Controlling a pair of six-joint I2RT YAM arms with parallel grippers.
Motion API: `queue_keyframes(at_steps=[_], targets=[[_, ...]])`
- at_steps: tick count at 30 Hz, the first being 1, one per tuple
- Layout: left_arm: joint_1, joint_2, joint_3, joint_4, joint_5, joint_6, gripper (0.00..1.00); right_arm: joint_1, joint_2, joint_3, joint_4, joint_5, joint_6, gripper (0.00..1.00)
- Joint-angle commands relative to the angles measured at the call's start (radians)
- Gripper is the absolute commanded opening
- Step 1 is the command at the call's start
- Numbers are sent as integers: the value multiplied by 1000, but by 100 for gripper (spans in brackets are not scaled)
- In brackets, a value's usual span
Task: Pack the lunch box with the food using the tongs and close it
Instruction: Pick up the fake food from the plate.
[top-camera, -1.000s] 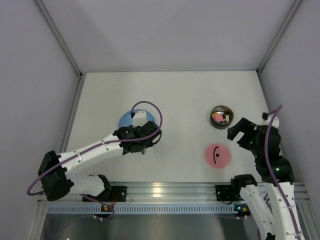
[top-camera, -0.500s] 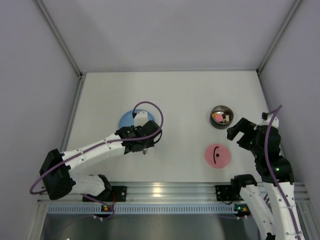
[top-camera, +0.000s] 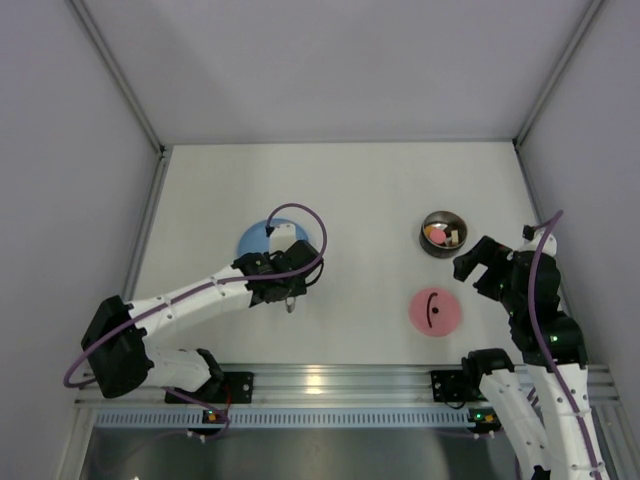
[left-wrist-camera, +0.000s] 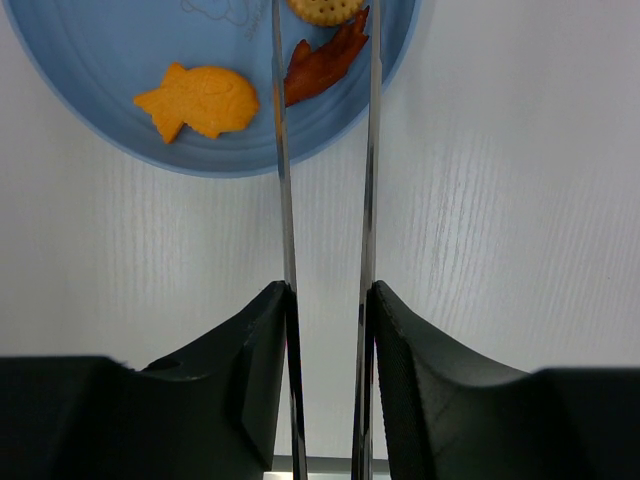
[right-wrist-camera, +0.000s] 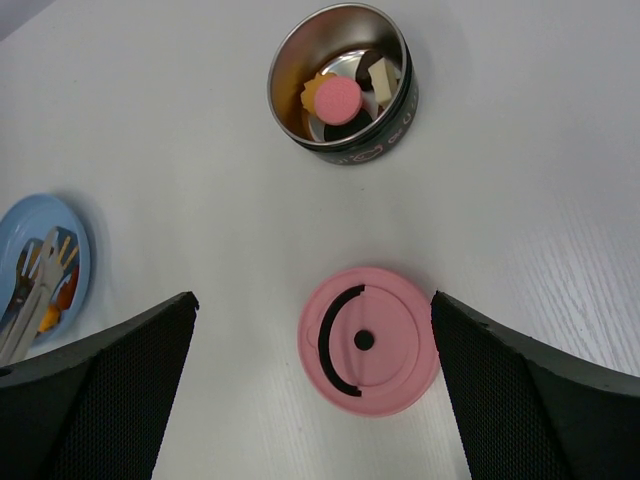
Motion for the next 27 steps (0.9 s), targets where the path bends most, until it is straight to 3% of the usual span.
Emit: queue_keyframes(at_steps=[1, 9, 20, 27], targets=[[7, -1, 7, 46, 4, 10, 39, -15, -8, 2, 56, -8, -10, 100], [7, -15, 47, 24, -13, 19, 27, -15, -8, 1, 57, -11, -9, 100], [7, 21, 262, -69, -98, 74, 27, -15, 0, 7, 62, -14, -9, 99], [5, 80, 363, 1, -9, 134, 25, -16, 6, 22, 62, -17, -9, 99]])
